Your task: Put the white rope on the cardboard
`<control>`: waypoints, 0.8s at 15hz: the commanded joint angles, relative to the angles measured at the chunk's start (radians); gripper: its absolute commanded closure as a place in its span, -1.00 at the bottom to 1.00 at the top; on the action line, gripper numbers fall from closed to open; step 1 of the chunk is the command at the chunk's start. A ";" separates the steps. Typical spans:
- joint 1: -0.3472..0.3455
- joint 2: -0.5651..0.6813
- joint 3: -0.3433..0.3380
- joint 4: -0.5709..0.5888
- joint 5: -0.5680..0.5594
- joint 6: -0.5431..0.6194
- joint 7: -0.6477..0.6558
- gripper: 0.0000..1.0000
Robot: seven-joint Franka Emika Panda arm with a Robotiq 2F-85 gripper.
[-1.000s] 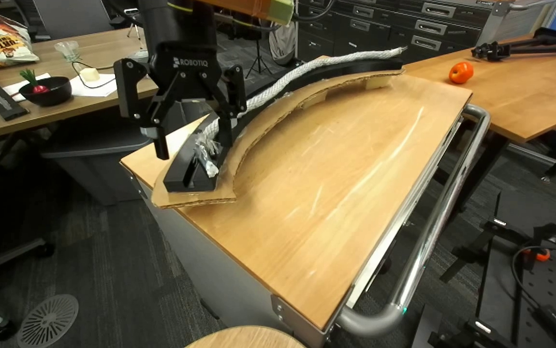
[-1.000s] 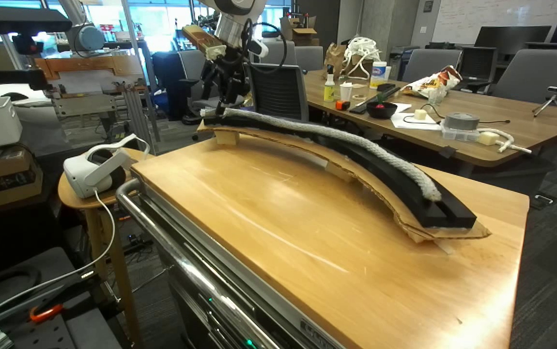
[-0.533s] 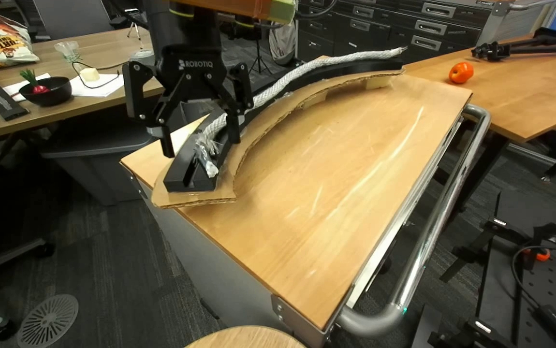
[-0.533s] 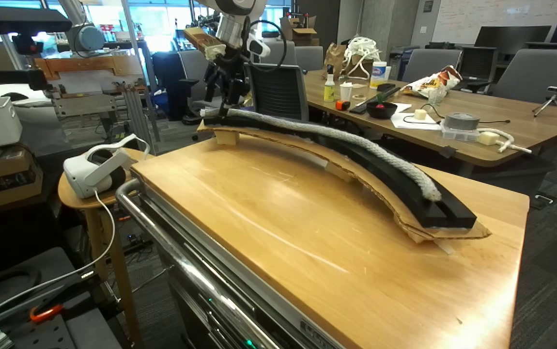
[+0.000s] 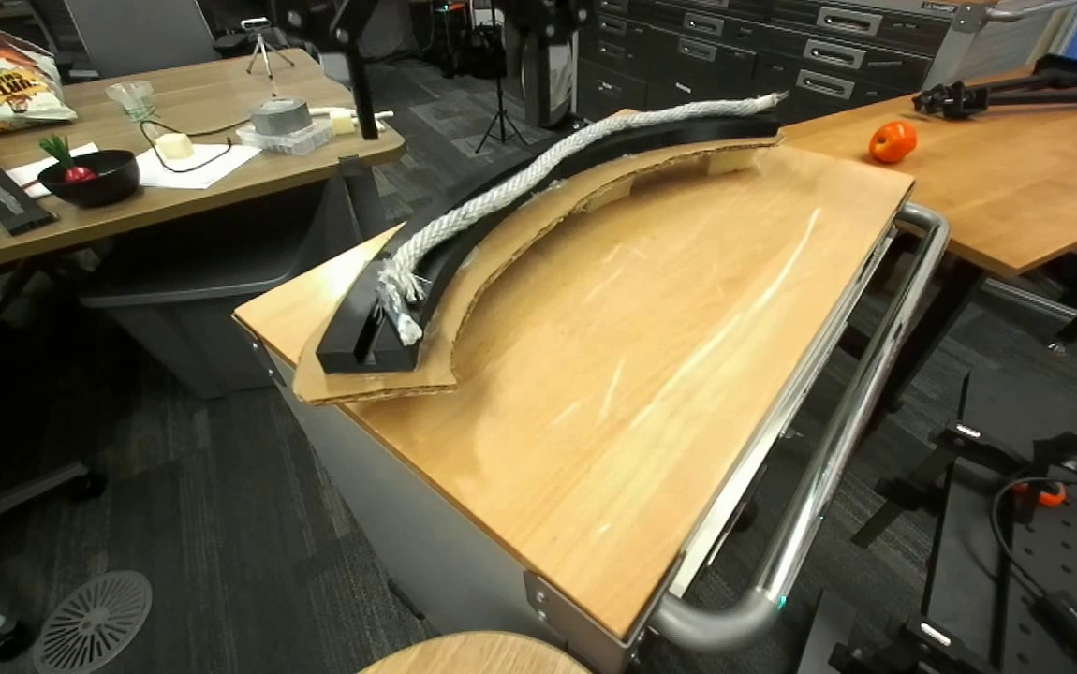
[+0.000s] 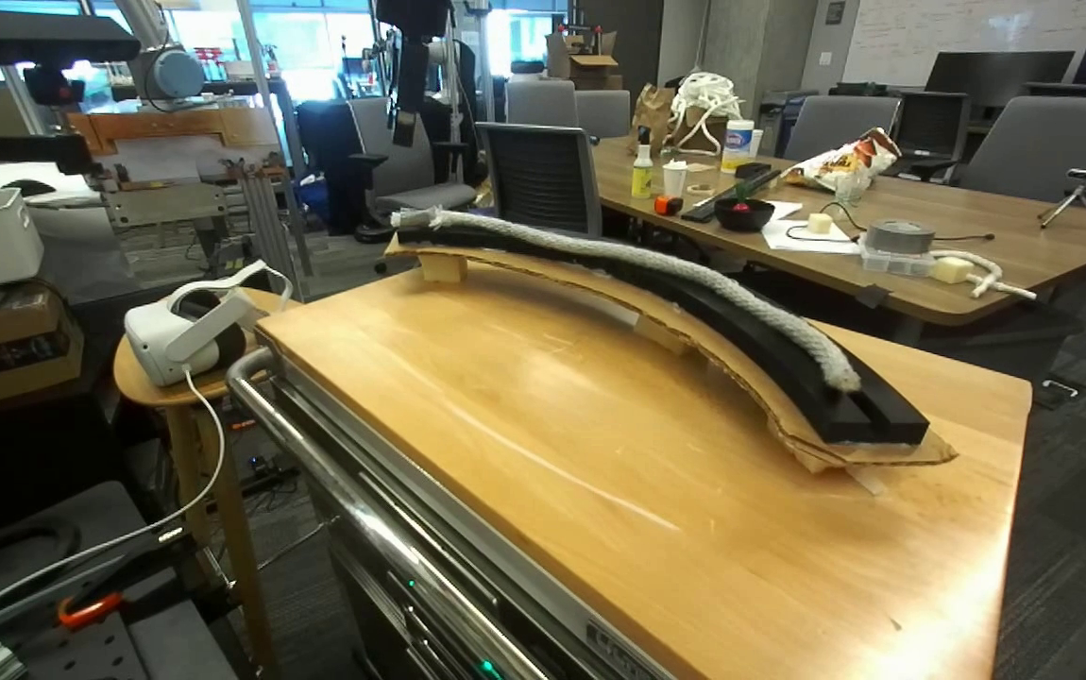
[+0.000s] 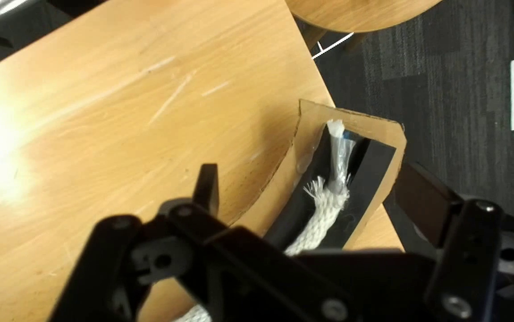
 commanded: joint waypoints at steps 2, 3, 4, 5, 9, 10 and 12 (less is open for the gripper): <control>-0.010 -0.001 0.011 -0.001 -0.002 -0.002 0.000 -1.00; -0.010 0.014 0.009 0.000 -0.002 0.000 -0.001 -1.00; -0.010 0.025 0.008 0.000 -0.002 0.000 -0.002 -1.00; -0.009 0.035 0.008 0.001 -0.002 0.001 -0.002 -1.00; -0.008 0.010 -0.025 -0.031 -0.055 -0.008 0.158 -1.00; -0.014 -0.011 -0.033 -0.056 -0.075 -0.012 0.198 -1.00; -0.028 -0.056 -0.055 -0.119 -0.121 -0.009 0.269 -1.00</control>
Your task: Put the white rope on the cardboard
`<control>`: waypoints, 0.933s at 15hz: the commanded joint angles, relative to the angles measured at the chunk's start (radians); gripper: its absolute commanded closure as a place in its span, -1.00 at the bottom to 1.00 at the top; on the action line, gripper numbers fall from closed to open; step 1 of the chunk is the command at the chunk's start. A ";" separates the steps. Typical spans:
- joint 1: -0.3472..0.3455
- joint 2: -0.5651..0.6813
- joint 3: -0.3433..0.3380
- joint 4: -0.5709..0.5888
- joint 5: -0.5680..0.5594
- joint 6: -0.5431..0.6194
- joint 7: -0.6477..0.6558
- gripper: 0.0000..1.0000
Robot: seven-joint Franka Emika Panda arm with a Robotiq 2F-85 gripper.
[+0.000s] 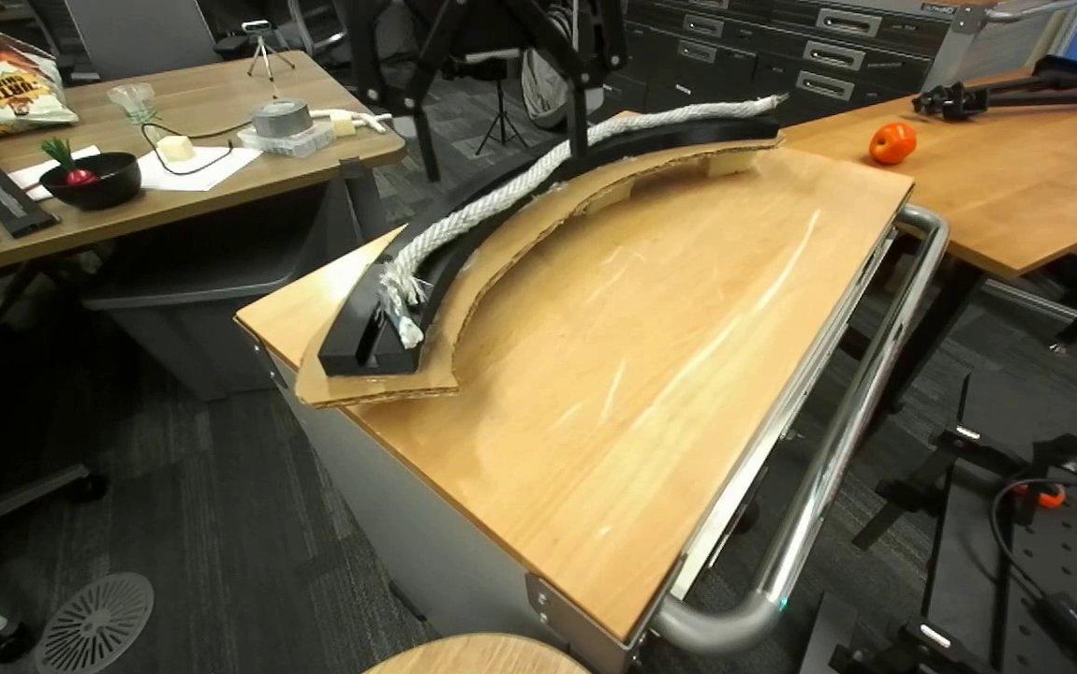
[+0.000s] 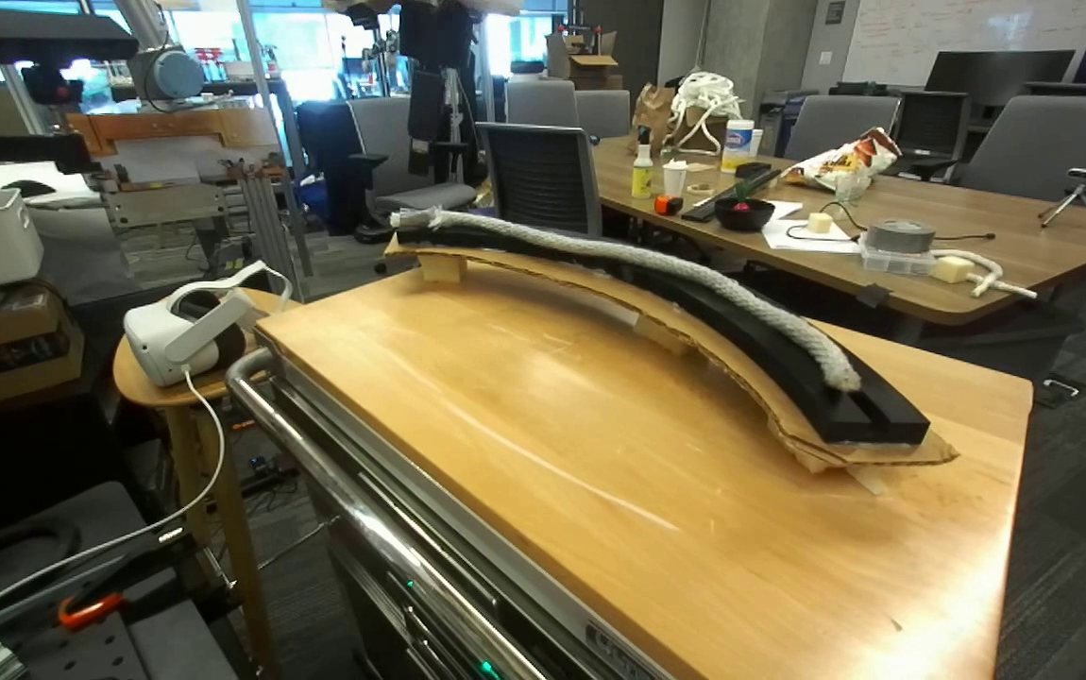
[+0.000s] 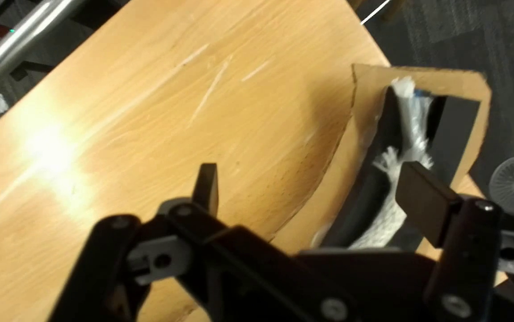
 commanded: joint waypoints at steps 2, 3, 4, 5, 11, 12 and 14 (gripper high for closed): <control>-0.042 -0.126 -0.043 -0.148 -0.078 0.012 0.173 -1.00; -0.056 -0.140 -0.050 -0.170 -0.077 0.024 0.207 -1.00; -0.070 -0.155 -0.054 -0.195 -0.060 0.049 0.235 -1.00; -0.083 -0.169 -0.056 -0.216 -0.036 0.065 0.264 -1.00; -0.101 -0.136 -0.042 -0.187 -0.054 0.041 0.241 -1.00; -0.100 -0.136 -0.041 -0.187 -0.054 0.042 0.244 -1.00; -0.097 -0.130 -0.043 -0.194 -0.055 0.113 0.320 -1.00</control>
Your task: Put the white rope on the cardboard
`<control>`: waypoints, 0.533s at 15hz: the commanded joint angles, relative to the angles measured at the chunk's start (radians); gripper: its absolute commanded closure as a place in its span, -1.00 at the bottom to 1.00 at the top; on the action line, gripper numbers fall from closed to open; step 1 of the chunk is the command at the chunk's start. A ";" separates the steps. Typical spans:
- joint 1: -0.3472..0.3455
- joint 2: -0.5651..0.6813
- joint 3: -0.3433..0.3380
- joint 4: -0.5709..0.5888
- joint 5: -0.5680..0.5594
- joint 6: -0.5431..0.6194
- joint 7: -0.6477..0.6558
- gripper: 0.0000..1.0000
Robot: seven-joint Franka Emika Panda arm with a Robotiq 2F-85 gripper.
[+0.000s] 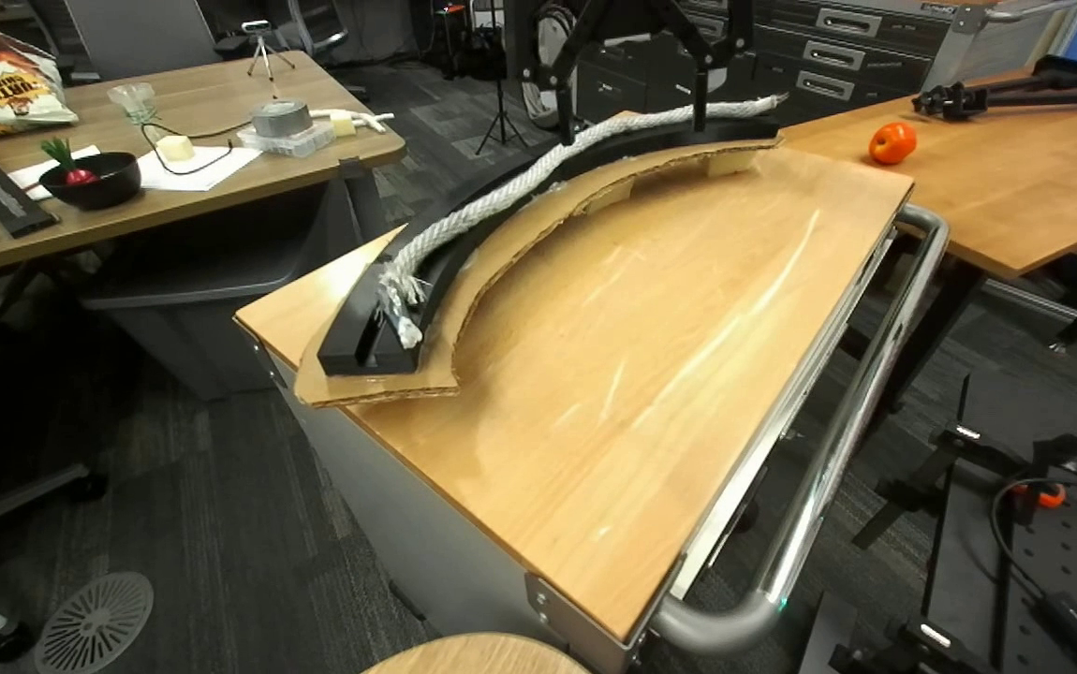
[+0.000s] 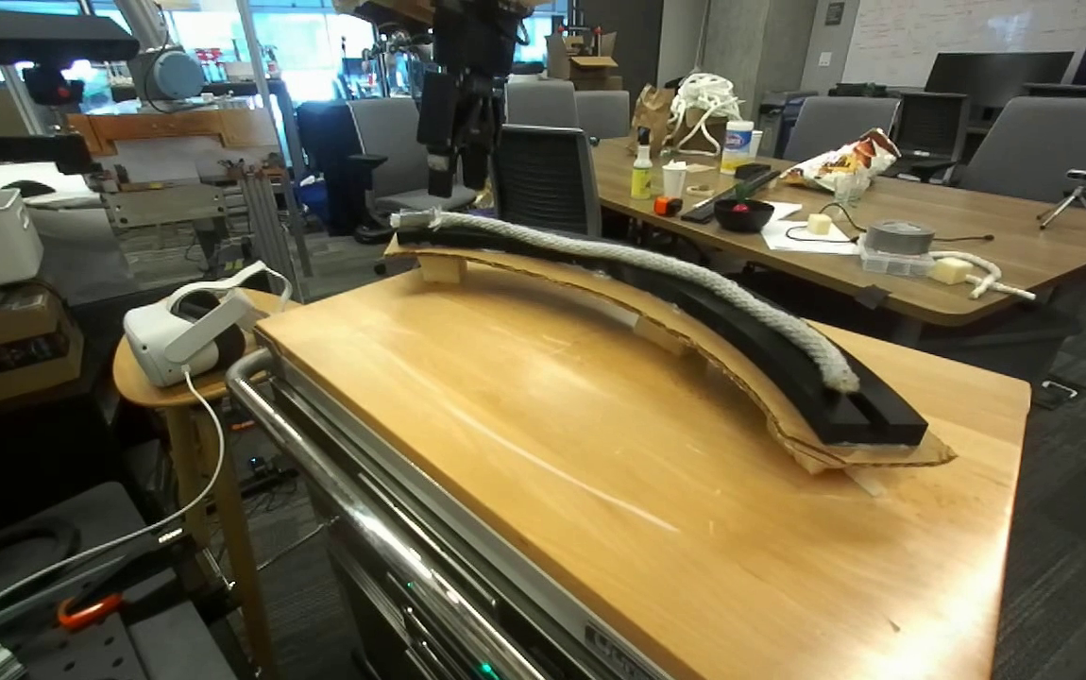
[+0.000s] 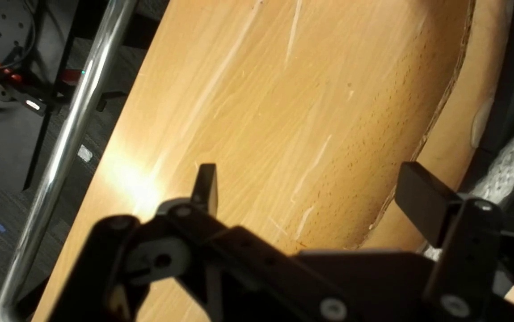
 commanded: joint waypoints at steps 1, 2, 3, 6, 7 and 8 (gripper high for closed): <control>-0.009 0.002 0.012 -0.012 0.017 0.136 0.117 -1.00; -0.008 0.016 0.012 0.001 0.013 0.178 0.146 -1.00; -0.005 0.025 0.013 0.005 0.000 0.233 0.179 -1.00; 0.003 0.065 0.010 0.026 -0.050 0.329 0.272 -1.00; 0.006 0.079 0.008 0.034 -0.069 0.324 0.303 -1.00; -0.007 0.053 0.013 0.007 -0.032 0.299 0.236 -1.00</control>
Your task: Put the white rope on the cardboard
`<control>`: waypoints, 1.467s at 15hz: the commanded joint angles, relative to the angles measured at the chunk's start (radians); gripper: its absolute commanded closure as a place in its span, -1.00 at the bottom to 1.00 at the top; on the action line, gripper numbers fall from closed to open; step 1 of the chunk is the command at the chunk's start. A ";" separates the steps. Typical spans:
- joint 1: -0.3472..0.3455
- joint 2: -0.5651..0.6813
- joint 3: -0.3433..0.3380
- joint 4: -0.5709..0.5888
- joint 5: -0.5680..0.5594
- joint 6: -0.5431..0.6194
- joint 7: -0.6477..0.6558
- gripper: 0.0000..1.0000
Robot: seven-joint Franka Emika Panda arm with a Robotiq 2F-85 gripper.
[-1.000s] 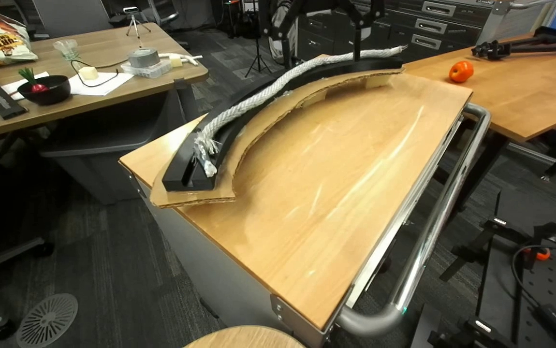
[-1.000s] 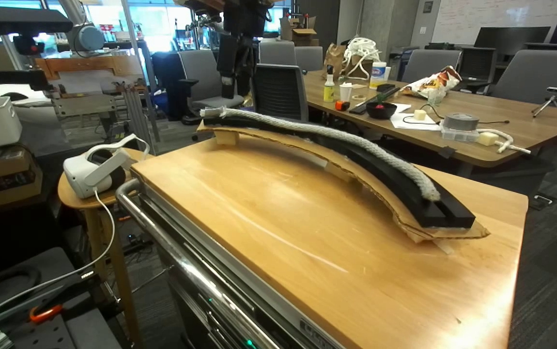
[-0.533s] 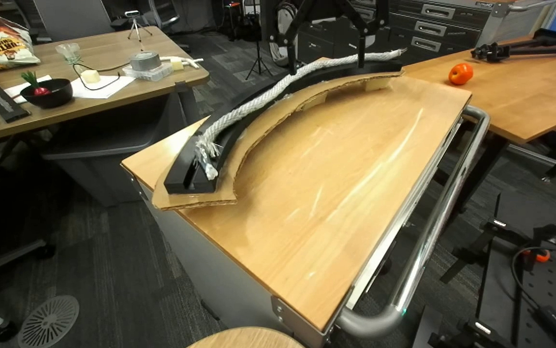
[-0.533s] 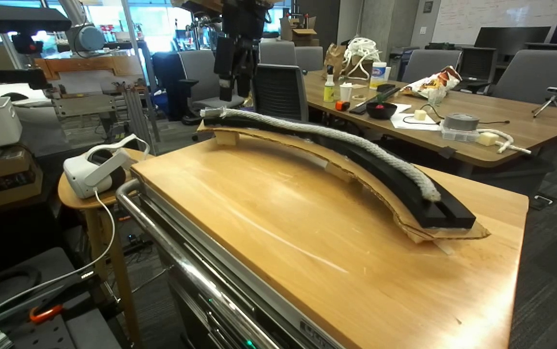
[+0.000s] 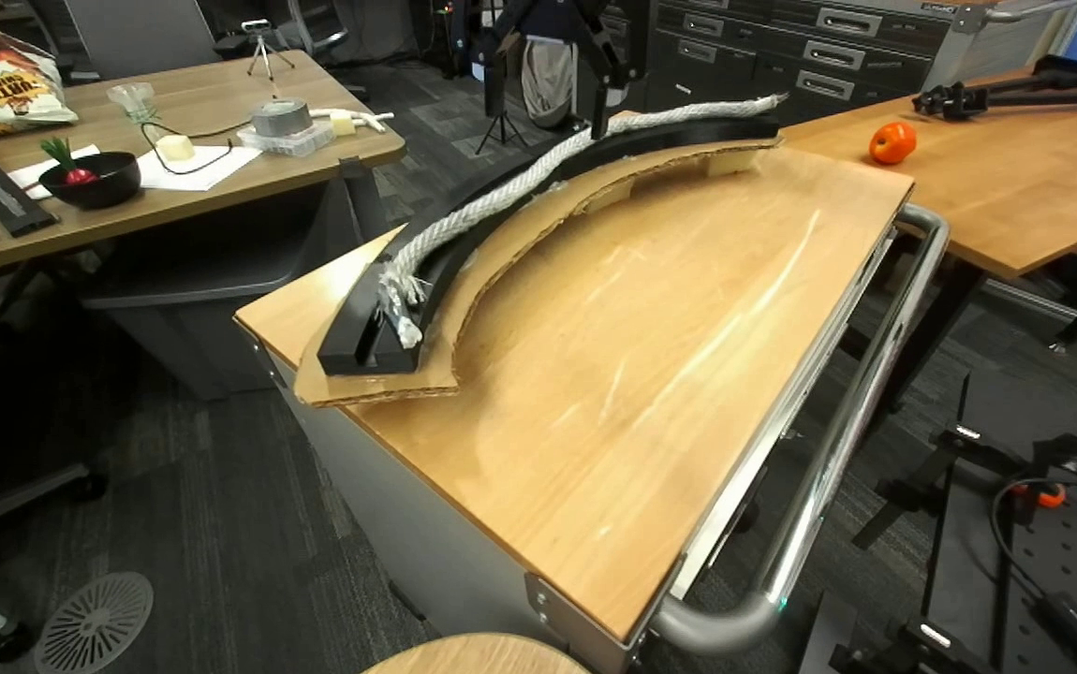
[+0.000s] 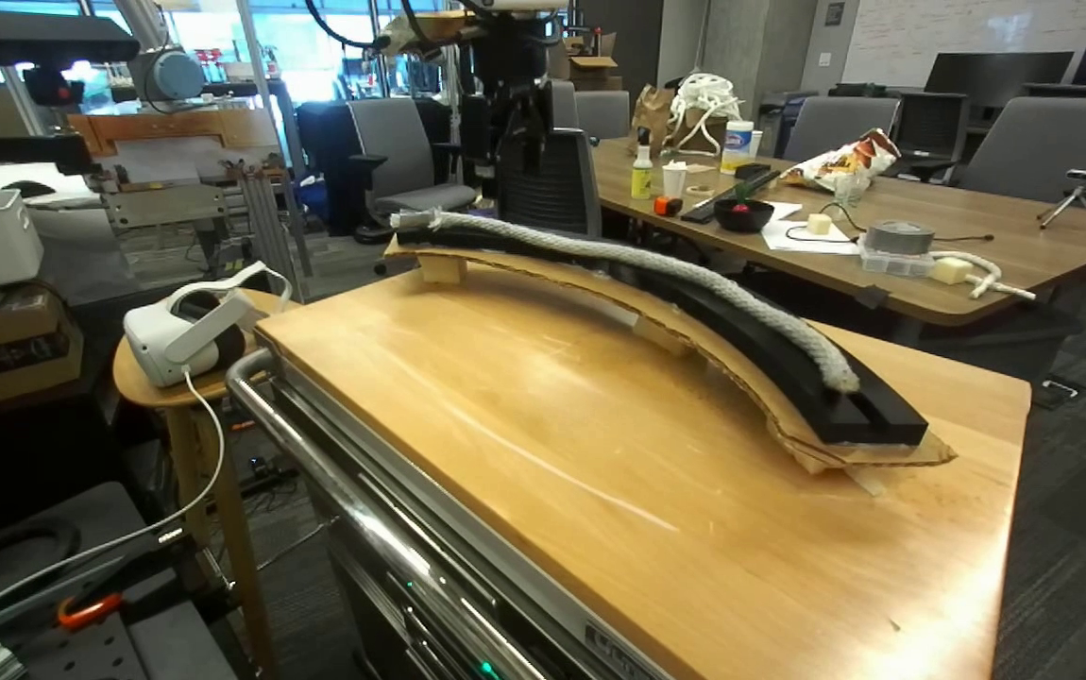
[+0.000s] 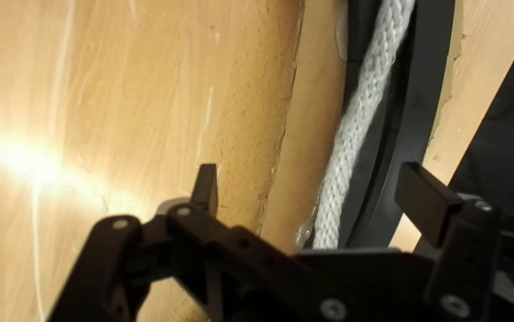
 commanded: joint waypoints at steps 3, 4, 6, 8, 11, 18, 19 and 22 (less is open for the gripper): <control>-0.005 0.022 0.006 0.007 -0.017 0.009 0.033 -1.00; -0.003 0.029 0.004 0.014 -0.027 0.010 0.044 -1.00; -0.002 0.044 0.002 0.025 -0.037 0.021 0.050 -1.00; -0.002 0.065 -0.001 0.043 -0.040 0.016 0.053 -0.92; -0.001 0.087 -0.007 0.057 -0.046 0.026 0.058 -0.79; -0.001 0.174 -0.027 0.147 -0.062 -0.005 0.059 -0.68; 0.000 0.192 -0.030 0.167 -0.062 -0.014 0.056 -0.66; 0.004 0.236 -0.036 0.217 -0.065 -0.042 0.050 -0.69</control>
